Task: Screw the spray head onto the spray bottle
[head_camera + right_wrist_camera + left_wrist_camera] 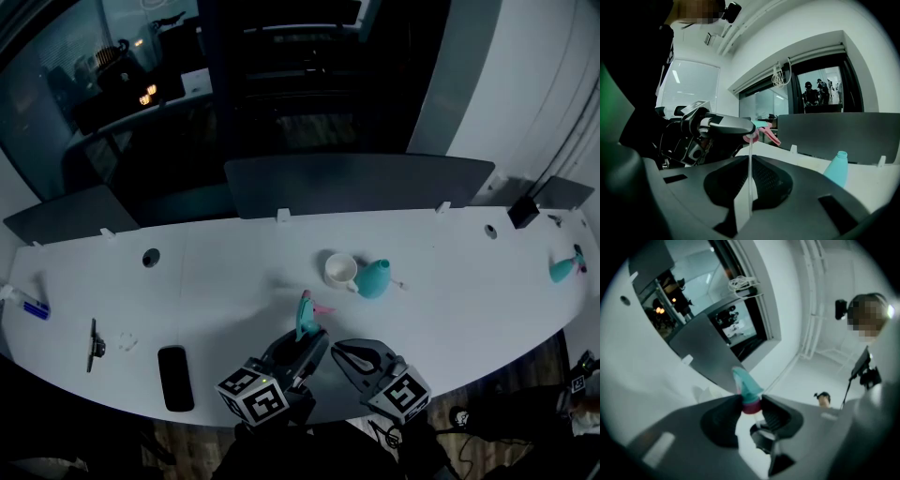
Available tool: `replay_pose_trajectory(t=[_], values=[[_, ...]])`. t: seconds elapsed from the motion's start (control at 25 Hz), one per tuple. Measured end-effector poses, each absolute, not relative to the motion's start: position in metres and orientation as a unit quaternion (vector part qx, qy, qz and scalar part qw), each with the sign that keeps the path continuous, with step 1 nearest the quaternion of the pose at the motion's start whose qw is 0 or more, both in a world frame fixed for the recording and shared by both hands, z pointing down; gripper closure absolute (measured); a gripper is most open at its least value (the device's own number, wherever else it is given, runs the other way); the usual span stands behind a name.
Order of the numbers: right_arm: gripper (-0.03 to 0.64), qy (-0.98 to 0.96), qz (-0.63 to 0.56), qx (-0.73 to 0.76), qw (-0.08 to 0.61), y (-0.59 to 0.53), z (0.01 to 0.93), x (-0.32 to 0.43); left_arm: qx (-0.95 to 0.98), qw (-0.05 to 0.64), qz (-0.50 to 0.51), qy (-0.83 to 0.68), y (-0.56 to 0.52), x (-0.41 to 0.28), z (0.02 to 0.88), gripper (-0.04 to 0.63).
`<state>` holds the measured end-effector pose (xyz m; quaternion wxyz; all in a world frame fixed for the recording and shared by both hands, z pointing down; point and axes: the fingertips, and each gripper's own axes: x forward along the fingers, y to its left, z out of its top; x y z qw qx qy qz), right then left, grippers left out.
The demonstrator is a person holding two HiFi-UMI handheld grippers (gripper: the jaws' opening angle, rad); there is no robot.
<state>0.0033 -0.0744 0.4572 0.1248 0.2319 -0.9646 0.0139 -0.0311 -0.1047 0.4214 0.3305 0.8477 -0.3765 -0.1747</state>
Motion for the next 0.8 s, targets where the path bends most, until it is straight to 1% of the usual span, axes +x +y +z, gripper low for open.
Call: replay_pose_trajectory(t=[0.16, 0.28, 0.32, 0.36, 0.52, 0.64, 0.76, 0.8], values=[[0.595, -0.96, 0.036, 0.247, 0.13, -0.079, 0.464, 0.012, 0.87, 0.218, -0.103, -0.429, -0.106, -0.043, 0.409, 0.46], [0.594, -0.942, 0.054, 0.303, 0.133, -0.098, 0.468, 0.036, 0.879, 0.126, -0.031, -0.458, -0.107, -0.047, 0.405, 0.46], [0.594, -0.934, 0.057, 0.328, 0.131, -0.107, 0.469, 0.046, 0.88, 0.102, -0.014, -0.464, -0.107, -0.047, 0.405, 0.46], [0.579, -0.925, 0.061, 0.354, 0.127, -0.117, 0.47, 0.056, 0.878, 0.086, -0.002, -0.47, -0.106, -0.046, 0.405, 0.46], [0.429, -0.887, 0.075, 0.44, 0.115, -0.159, 0.476, 0.093, 0.867, 0.044, 0.001, -0.497, -0.102, -0.044, 0.397, 0.46], [0.361, -0.857, 0.071, 0.493, 0.131, -0.191, 0.486, 0.118, 0.868, 0.025, 0.015, -0.496, -0.099, -0.039, 0.399, 0.46], [0.27, -0.848, 0.073, 0.506, 0.141, -0.218, 0.495, 0.128, 0.868, 0.024, 0.025, -0.496, -0.097, -0.04, 0.404, 0.46], [0.267, -0.851, 0.075, 0.498, 0.147, -0.225, 0.499, 0.126, 0.866, 0.025, 0.025, -0.499, -0.097, -0.042, 0.403, 0.46]])
